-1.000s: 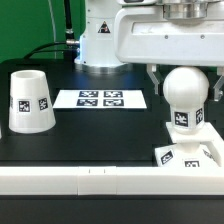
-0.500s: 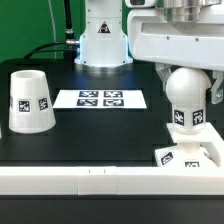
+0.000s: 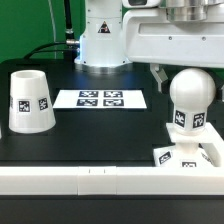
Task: Assemble lamp
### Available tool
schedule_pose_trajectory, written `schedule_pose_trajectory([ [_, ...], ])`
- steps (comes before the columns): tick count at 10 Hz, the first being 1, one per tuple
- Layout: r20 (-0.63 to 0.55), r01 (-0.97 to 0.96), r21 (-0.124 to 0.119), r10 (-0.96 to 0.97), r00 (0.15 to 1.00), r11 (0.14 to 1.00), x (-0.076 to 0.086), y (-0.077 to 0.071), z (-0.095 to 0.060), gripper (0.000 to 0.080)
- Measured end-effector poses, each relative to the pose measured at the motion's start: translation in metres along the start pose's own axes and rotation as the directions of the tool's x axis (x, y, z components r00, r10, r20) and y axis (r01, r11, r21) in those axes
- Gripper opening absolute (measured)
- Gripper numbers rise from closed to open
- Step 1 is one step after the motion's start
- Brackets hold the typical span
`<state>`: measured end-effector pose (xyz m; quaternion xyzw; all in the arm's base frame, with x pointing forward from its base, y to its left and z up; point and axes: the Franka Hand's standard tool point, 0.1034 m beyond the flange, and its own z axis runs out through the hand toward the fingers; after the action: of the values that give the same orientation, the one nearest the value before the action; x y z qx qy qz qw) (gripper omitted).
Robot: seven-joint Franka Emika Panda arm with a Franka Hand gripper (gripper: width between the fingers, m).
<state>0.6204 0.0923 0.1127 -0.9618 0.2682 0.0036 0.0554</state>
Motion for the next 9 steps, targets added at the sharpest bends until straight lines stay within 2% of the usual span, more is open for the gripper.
schedule_pose_trajectory([
  [2,-0.003,0.185,0.002,-0.185,0.983,0.983,0.0017,0.0015,-0.0003,0.0699],
  [5,-0.002,0.36,0.001,-0.36,0.933,0.933,0.0015,0.0015,0.0002,0.0699],
  [7,-0.001,0.563,-0.013,-0.563,0.826,0.826,0.002,0.0026,0.0003,0.0699],
  [9,0.002,0.726,-0.015,-0.726,0.688,0.688,0.0025,0.0034,0.0002,0.0699],
])
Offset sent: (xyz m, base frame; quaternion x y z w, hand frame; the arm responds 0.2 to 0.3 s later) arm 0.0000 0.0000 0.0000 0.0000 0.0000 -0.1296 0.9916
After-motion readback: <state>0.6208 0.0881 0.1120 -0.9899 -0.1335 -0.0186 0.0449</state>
